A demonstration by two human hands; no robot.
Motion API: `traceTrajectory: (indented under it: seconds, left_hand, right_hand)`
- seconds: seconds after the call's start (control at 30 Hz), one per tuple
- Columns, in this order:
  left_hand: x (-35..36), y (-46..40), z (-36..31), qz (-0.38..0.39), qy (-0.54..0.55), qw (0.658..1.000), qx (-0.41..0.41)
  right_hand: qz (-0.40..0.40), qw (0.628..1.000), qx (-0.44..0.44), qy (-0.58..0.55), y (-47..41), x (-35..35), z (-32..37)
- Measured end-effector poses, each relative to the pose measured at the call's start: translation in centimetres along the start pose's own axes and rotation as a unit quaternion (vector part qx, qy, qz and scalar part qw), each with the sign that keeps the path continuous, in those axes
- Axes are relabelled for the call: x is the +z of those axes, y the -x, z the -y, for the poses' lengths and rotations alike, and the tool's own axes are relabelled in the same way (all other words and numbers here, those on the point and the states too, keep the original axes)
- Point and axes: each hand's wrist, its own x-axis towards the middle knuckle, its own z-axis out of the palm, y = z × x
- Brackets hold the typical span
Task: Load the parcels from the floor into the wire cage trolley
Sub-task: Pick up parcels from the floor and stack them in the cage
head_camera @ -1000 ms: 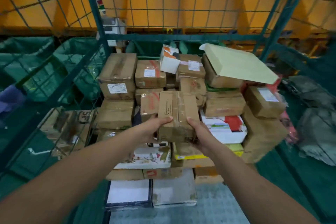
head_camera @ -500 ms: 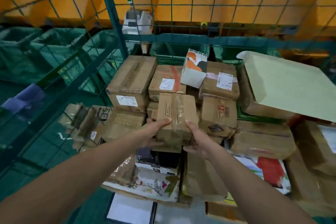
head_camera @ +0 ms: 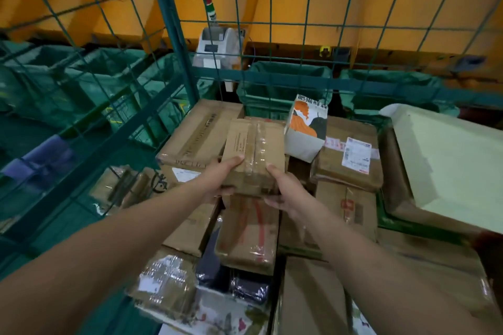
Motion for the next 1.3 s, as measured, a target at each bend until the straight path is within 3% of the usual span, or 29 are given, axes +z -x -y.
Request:
traceTrajectory:
  seconds: [0.13, 0.27, 0.43, 0.63, 0.77, 0.9, 1.3]
  left_hand:
    - [0.3, -4.0, -3.0, -0.011, -0.014, 0.999, 0.047]
    - [1.5, -7.3, -5.5, -0.070, -0.037, 0.992, 0.103]
    - [3.8, -10.8, -6.0, -0.084, -0.056, 0.989, 0.106]
    - [4.3, -12.4, -6.8, -0.064, -0.055, 0.994, 0.068]
    - [4.5, -12.7, -6.2, -0.047, -0.129, 0.988, 0.075]
    - [4.5, -9.7, -4.5, -0.061, -0.166, 0.980, 0.091]
    - [0.9, 2.2, 3.8, 0.082, -0.138, 0.987, 0.030]
  right_hand:
    - [-0.013, 1.000, -0.004, -0.023, -3.4, 1.4, 3.6]
    - [-0.038, 0.994, -0.052, -0.092, -6.0, 2.3, 5.5]
    - [-0.098, 0.990, -0.094, -0.029, -8.8, 2.8, 4.6]
    - [-0.015, 0.998, -0.057, -0.027, -9.8, 2.1, 4.9]
    - [0.006, 0.999, -0.050, -0.014, -8.7, 2.0, 5.0]
    - [0.001, 0.999, -0.043, -0.005, -7.0, 1.8, 4.5]
    - [-0.041, 0.999, -0.032, 0.004, 6.3, 2.3, -1.1]
